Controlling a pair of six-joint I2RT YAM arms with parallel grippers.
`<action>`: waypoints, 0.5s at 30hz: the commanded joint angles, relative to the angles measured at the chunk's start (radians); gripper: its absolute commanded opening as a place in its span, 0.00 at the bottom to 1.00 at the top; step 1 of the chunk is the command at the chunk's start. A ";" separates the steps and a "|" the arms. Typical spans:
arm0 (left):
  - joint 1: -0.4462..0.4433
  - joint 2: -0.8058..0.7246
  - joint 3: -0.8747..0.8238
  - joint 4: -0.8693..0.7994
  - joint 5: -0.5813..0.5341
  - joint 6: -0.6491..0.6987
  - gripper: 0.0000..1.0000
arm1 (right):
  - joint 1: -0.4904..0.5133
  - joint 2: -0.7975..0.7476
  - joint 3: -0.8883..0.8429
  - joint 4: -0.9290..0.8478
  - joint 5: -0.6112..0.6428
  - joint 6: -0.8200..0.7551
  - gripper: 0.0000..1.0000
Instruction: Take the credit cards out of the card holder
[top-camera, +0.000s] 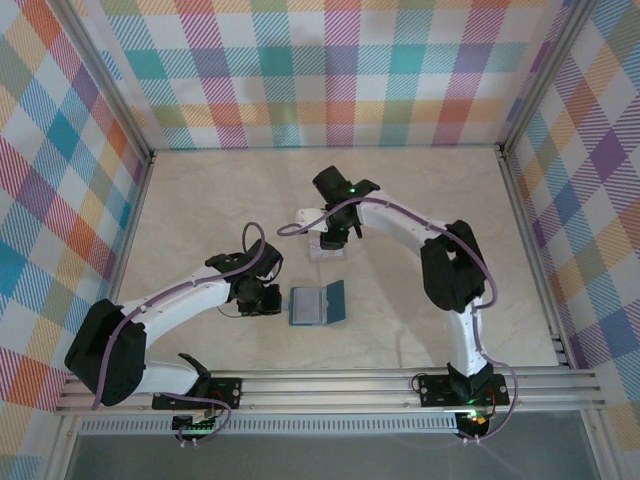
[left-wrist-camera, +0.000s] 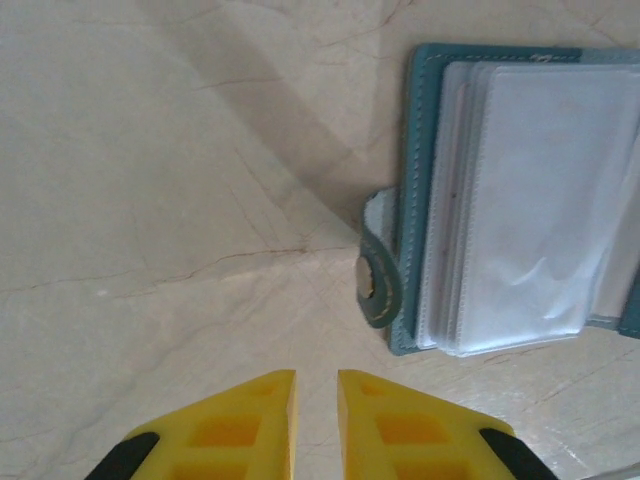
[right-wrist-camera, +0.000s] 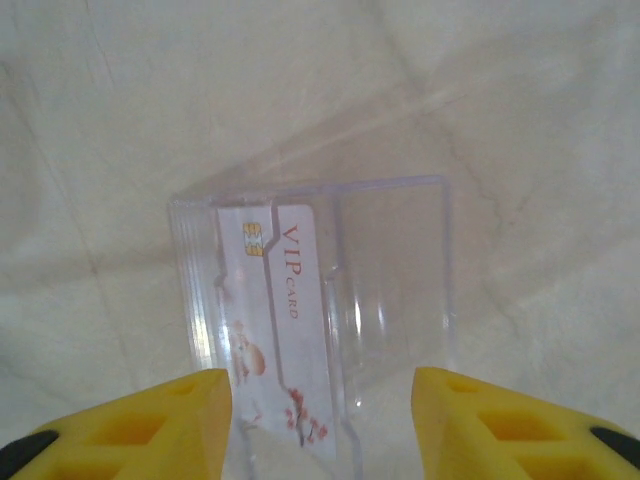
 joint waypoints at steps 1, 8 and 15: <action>0.012 -0.011 0.008 0.006 0.030 0.004 0.18 | 0.011 -0.113 -0.019 0.042 -0.070 0.306 0.51; 0.012 -0.037 0.022 0.069 0.119 -0.040 0.18 | 0.016 -0.265 -0.178 0.122 -0.176 1.005 0.44; 0.013 0.019 0.028 0.147 0.193 -0.055 0.13 | 0.022 -0.363 -0.403 0.214 -0.386 1.533 0.34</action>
